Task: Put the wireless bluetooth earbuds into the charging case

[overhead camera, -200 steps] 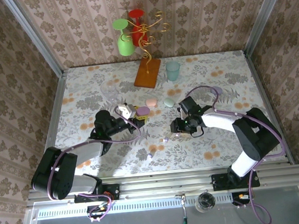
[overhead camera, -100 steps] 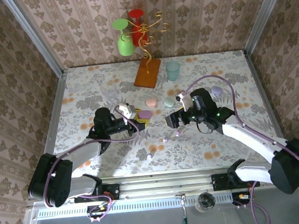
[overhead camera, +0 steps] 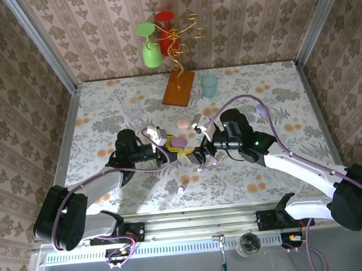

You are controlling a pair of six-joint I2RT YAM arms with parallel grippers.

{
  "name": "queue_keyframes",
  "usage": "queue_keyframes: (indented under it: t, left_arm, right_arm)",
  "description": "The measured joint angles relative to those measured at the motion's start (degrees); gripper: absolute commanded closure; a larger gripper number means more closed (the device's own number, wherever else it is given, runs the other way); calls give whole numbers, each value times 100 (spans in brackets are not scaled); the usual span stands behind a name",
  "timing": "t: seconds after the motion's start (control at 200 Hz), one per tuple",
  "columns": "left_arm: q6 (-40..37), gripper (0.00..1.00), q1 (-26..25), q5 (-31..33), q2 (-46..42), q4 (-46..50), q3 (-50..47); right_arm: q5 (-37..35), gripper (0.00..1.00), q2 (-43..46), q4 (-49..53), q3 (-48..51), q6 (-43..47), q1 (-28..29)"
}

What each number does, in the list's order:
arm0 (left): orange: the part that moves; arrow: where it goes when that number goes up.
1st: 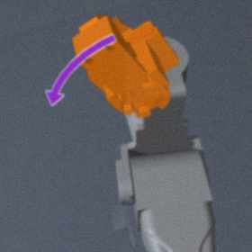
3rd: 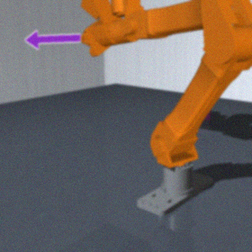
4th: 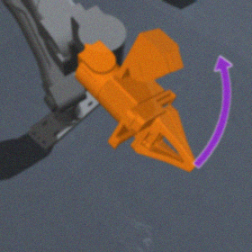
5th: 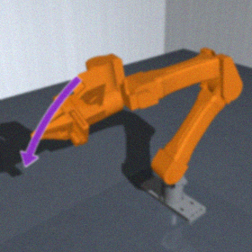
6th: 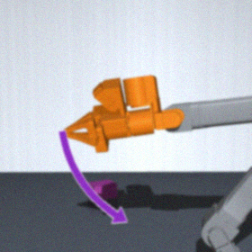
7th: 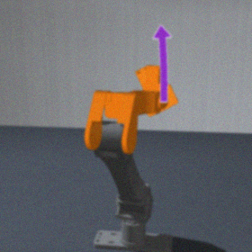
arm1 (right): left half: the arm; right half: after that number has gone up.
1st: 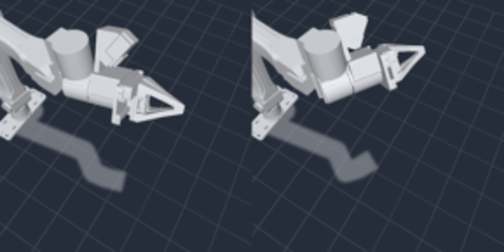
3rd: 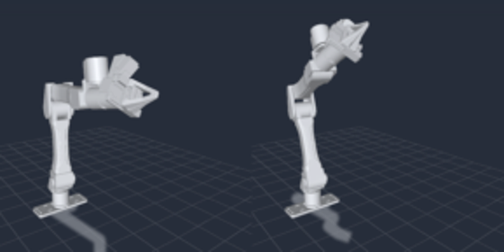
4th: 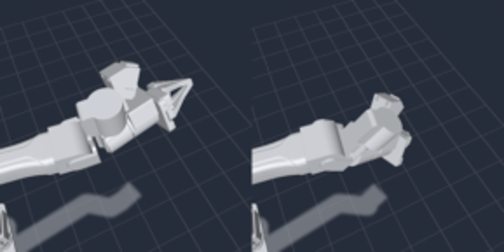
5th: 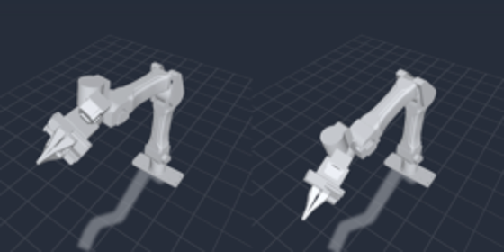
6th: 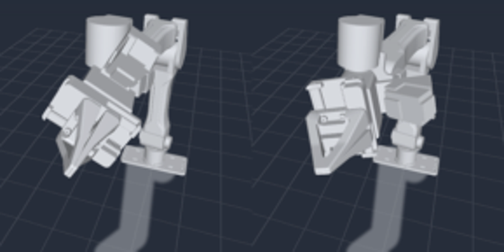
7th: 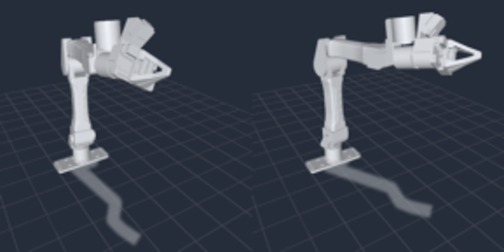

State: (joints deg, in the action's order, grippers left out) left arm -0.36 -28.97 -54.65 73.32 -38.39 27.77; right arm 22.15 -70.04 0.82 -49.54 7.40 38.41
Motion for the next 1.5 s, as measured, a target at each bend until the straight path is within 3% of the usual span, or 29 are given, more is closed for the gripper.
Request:
queue_keyframes:
  t: [0.24,1.23,1.5]
  left_arm:
    - [50,68,-26,-61,-17,83,0]
    - [96,68,-22,-118,-70,76,2]
    - [302,68,-24,247,50,-343,2]
  right_arm:
    - [-111,1,-376,-94,-4,57,-33]
    - [-568,5,-417,-597,-227,-813,-452]
    - [-507,6,332,-492,-188,-1316,-470]
